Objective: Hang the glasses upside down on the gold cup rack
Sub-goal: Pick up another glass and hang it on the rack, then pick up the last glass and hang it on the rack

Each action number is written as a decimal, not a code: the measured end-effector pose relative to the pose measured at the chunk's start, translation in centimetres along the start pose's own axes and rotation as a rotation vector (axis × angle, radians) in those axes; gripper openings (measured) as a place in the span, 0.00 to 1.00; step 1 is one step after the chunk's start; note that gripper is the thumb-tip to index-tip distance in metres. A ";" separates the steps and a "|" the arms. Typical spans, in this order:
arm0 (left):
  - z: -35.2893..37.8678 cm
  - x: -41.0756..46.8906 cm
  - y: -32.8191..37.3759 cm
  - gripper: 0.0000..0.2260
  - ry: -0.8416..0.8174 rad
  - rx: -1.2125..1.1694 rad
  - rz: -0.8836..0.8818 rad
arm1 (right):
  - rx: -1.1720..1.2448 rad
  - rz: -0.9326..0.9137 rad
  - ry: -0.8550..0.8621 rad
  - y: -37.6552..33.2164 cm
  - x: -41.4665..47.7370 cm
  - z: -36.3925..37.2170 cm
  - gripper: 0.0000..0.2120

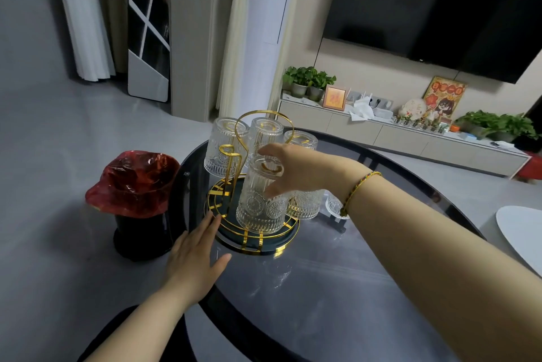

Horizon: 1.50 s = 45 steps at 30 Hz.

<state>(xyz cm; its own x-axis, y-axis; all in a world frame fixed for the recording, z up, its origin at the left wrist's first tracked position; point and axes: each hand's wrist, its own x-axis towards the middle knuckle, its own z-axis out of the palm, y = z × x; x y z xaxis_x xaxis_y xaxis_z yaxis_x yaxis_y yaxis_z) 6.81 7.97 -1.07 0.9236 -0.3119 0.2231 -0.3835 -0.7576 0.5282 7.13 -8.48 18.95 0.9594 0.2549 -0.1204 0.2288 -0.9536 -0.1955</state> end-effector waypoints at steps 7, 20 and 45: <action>-0.4 -0.2 0.4 0.32 -0.025 0.009 0.005 | 0.064 -0.024 0.047 0.4 -0.4 -0.1 0.40; 1.4 -2.9 8.6 0.08 0.080 -0.067 0.406 | 0.399 0.239 0.781 10.9 -7.1 3.8 0.12; 3.8 -1.6 11.5 0.23 -0.288 0.314 0.341 | 0.795 0.685 0.726 20.8 0.1 13.8 0.43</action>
<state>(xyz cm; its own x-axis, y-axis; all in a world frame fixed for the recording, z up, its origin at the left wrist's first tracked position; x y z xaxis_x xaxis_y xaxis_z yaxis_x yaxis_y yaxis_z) 0.97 -2.37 1.54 0.7277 -0.6810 0.0819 -0.6825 -0.7070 0.1852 9.75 -26.13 1.47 0.7684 -0.6348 0.0814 -0.2664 -0.4329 -0.8612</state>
